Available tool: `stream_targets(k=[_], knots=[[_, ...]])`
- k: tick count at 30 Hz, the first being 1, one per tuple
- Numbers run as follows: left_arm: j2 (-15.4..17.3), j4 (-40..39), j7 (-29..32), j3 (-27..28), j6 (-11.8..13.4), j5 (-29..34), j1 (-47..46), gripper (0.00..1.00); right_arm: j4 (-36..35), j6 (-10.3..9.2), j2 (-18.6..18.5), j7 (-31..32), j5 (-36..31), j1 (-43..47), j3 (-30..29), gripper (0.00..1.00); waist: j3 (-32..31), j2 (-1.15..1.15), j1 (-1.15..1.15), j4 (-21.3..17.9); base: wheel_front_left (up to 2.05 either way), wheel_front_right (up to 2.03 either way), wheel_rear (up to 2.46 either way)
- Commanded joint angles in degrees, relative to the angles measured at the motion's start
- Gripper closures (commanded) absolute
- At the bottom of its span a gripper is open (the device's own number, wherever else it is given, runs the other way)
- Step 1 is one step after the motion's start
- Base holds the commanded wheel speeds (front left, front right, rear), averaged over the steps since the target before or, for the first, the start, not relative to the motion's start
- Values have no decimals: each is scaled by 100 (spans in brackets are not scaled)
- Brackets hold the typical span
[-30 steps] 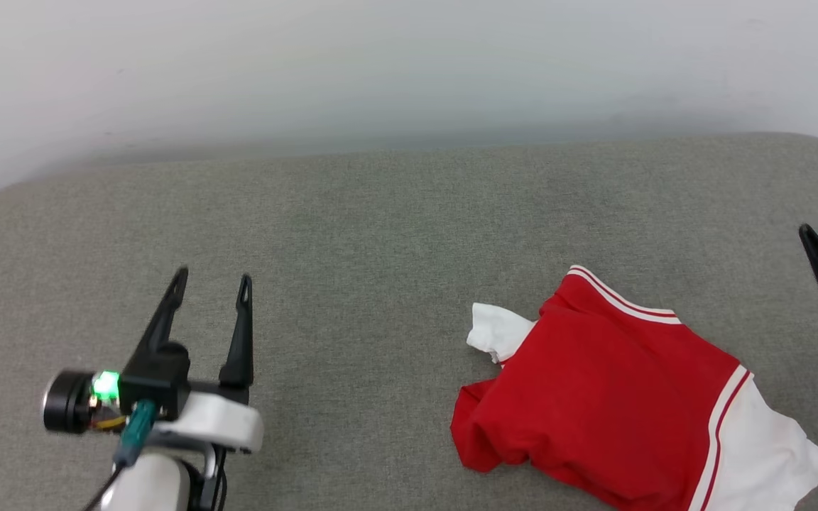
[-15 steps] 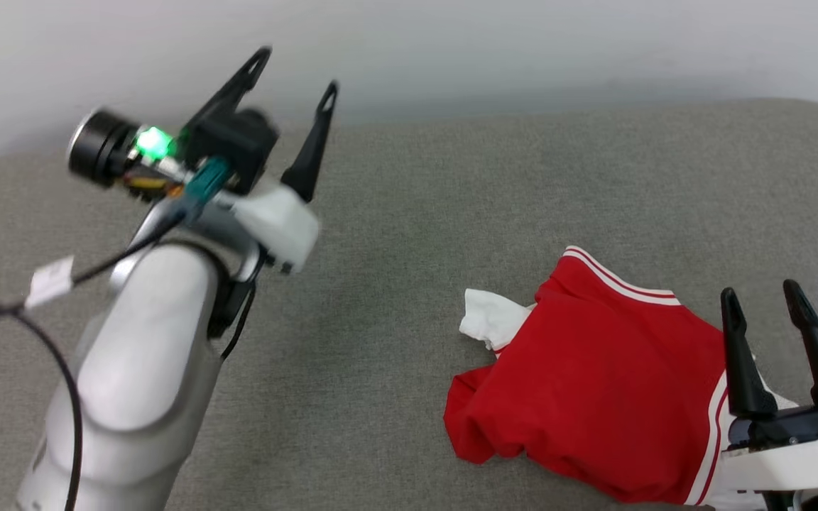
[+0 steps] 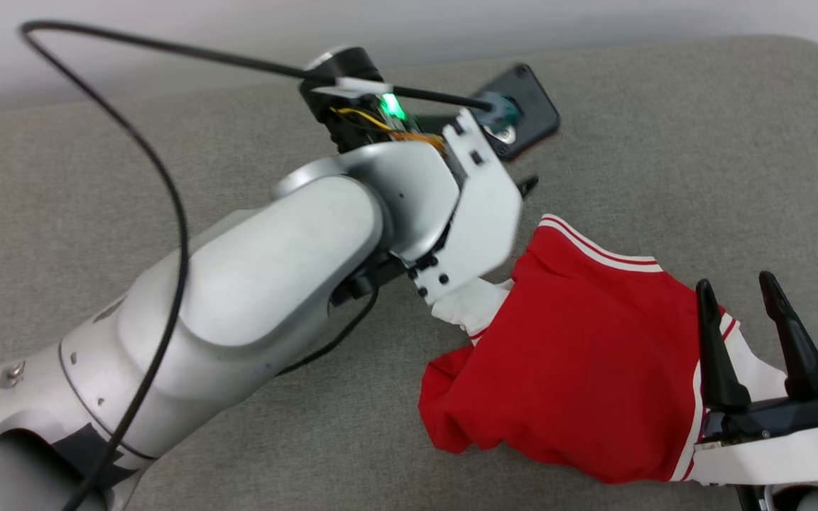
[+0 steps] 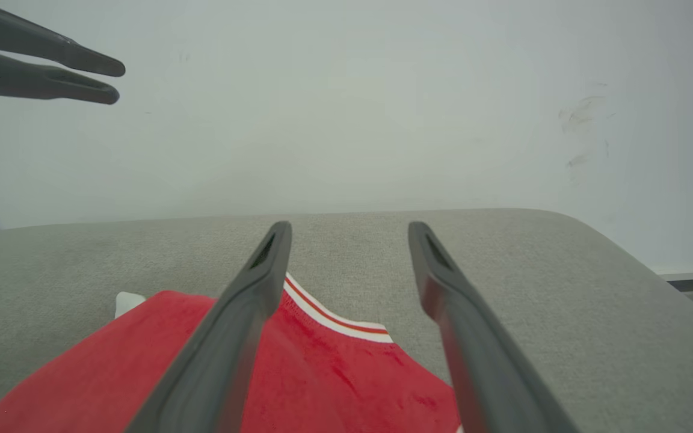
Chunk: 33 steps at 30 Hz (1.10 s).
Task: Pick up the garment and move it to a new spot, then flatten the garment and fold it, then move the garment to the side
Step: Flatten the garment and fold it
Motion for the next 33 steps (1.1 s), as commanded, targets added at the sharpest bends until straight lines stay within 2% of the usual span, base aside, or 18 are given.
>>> stream_targets(k=[1,6,11,15,20,24,28,29,30,33], knots=[[39,-17,262,-312,8,-296,-211,0,13,-6,56,-25,-45,-118,37,0,146,0,0,-106,0,0,0],[143,-85,1107,-1327,8,-1218,-745,0,43,-6,119,-32,-86,-281,128,0,459,0,0,-267,0,0,0],[124,-239,1795,-1721,7,-1606,-915,0,-28,-6,215,-33,-109,-476,214,0,836,0,0,-434,0,0,0],[274,-546,2482,-1746,6,-1317,-567,0,-35,-6,270,-34,-60,-683,281,0,1140,0,0,-597,0,0,0],[535,-763,3064,-1743,6,-1070,-124,0,-17,-6,312,-34,-24,-908,288,0,1459,0,0,-719,0,0,0],[744,-873,3404,-1789,7,-838,176,0,4,-6,333,-34,-13,-1038,301,0,1631,0,0,-772,0,0,0],[829,-936,3474,-1839,7,-751,279,0,22,-6,353,-34,-42,-1153,335,0,1707,0,0,-763,0,0,0],[838,-954,3437,-1840,7,-727,258,68,32,-6,356,-34,-46,-1161,348,0,1715,0,0,-756,0,0,0],[844,-954,3421,-1837,7,-723,239,100,46,-6,360,-34,-50,-1174,355,0,1713,0,0,-744,0,0,0],[838,-1025,3230,-1820,6,-720,119,100,79,-6,360,-34,-70,-1190,362,0,1639,0,0,-687,0,0,0]])
